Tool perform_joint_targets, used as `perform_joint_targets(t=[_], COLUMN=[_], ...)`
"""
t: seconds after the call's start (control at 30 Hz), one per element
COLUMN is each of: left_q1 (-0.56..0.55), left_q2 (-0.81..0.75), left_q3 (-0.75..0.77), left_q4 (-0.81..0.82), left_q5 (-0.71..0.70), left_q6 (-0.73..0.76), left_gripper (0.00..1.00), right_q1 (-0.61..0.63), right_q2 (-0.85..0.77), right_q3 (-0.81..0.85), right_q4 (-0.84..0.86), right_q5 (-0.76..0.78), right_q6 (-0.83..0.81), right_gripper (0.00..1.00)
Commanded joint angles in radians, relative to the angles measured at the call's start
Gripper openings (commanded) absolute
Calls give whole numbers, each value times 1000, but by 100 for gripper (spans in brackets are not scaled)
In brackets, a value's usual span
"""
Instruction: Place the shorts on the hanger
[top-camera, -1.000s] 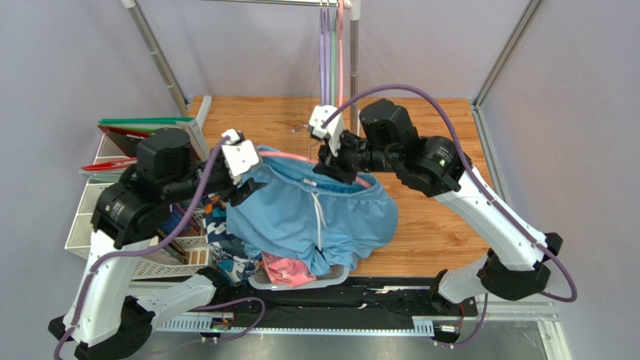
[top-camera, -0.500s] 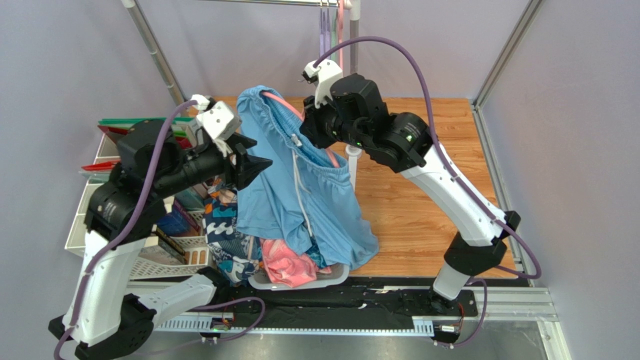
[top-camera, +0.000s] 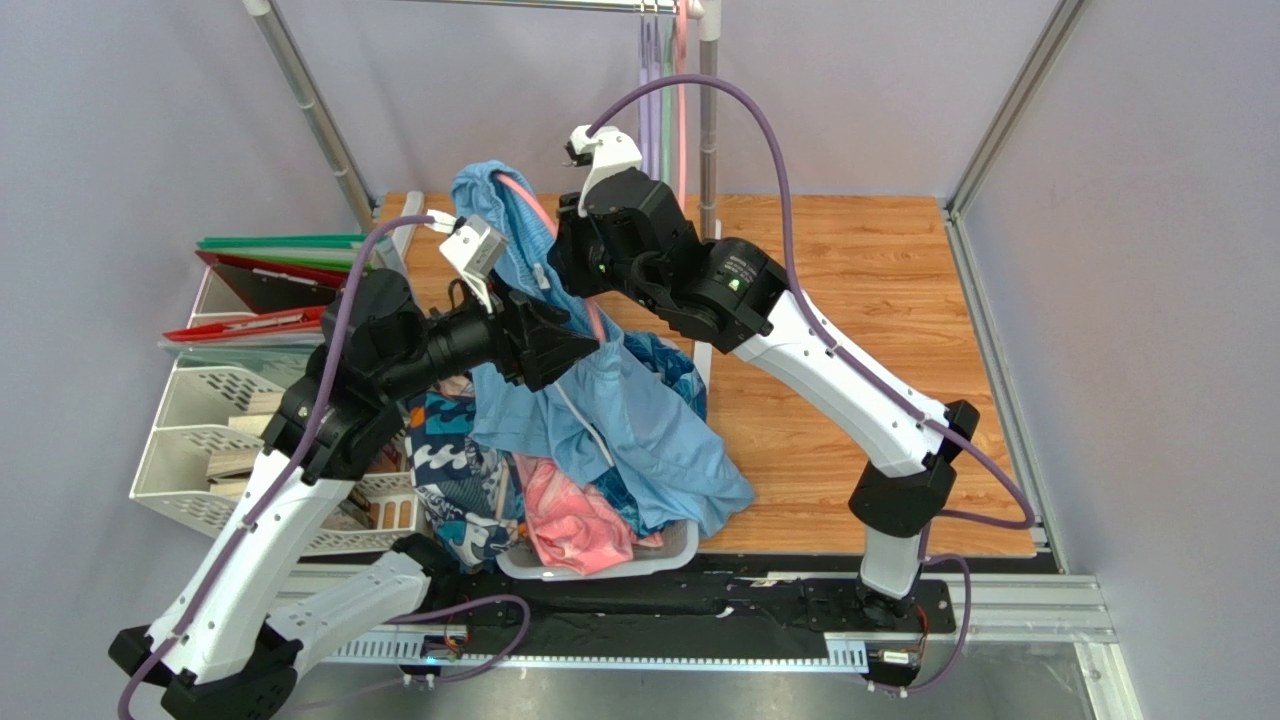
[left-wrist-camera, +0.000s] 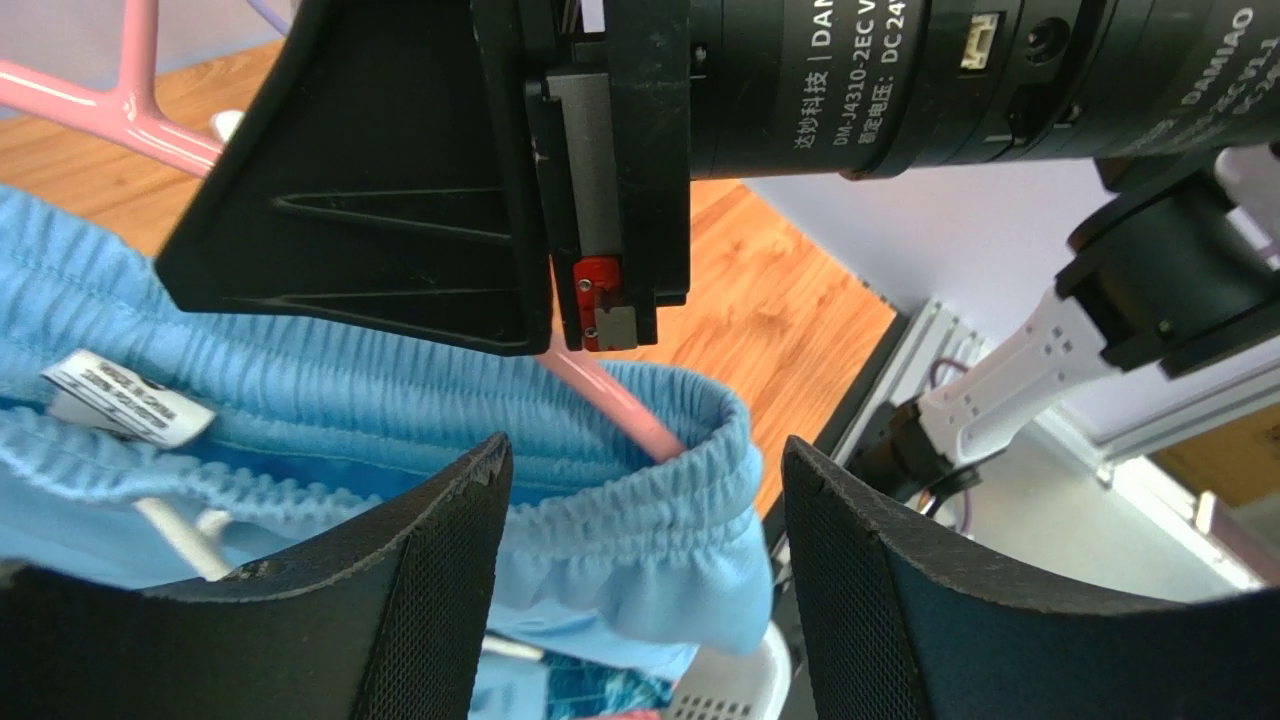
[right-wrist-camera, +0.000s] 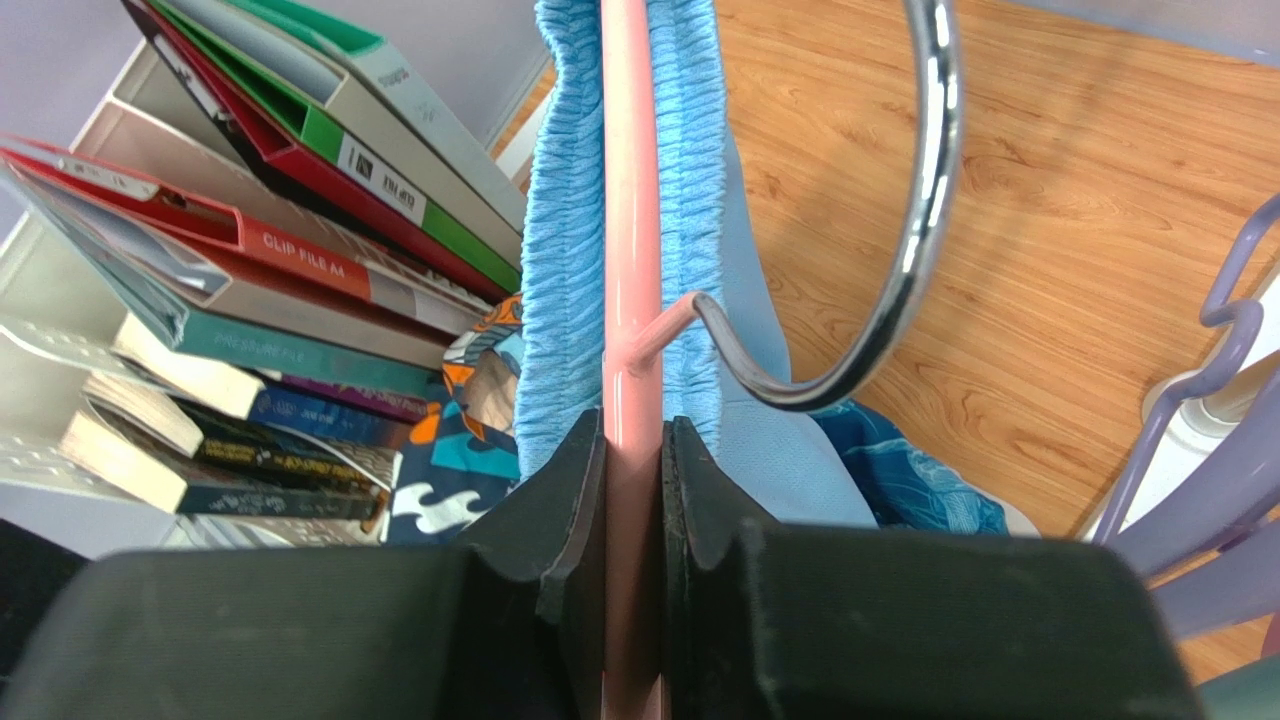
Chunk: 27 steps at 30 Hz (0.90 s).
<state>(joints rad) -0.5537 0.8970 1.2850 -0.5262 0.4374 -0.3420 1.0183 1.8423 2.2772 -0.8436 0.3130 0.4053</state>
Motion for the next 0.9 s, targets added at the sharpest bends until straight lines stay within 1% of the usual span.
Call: perform_joint_targets(t=[0.0, 0.17, 0.27, 0.37, 0.4, 0.5, 0.63, 0.67, 0.73, 0.77, 0.8, 0.83, 0.87], left_q1=[6, 6, 6, 6, 6, 15, 31, 35, 46, 49, 61, 69, 75], left_q2=[11, 25, 40, 46, 48, 57, 66, 69, 75, 77, 79, 77, 76], left_q3=[-33, -59, -55, -56, -56, -52, -32, -29, -23, -21, -21, -19, -21], left_q4=[166, 199, 206, 203, 200, 196, 178, 170, 169, 169, 169, 167, 161], left_q5=[4, -52, -58, -66, -72, -77, -71, -68, -54, -48, -42, -31, -23], left_q6=[-110, -155, -181, -196, -219, -262, -322, -331, -362, -371, -379, -388, -412], left_gripper=[72, 73, 69, 58, 49, 37, 36, 35, 30, 23, 8, 1, 0], right_q1=[-3, -3, -3, -3, -3, -1, 2, 3, 6, 8, 9, 11, 11], right_q2=[-9, -6, -6, -6, -8, -12, -17, -18, -20, -23, -26, -29, -31], right_q3=[73, 79, 81, 79, 74, 67, 67, 65, 64, 56, 51, 48, 39], right_q4=[186, 205, 213, 210, 206, 210, 213, 213, 216, 218, 219, 219, 222], right_q5=[64, 67, 57, 49, 44, 38, 28, 28, 28, 28, 28, 28, 25], right_q6=[70, 87, 96, 104, 105, 110, 113, 110, 110, 113, 112, 115, 113], right_gripper=[0, 0, 0, 0, 0, 0, 0, 0, 0, 0, 0, 0, 0])
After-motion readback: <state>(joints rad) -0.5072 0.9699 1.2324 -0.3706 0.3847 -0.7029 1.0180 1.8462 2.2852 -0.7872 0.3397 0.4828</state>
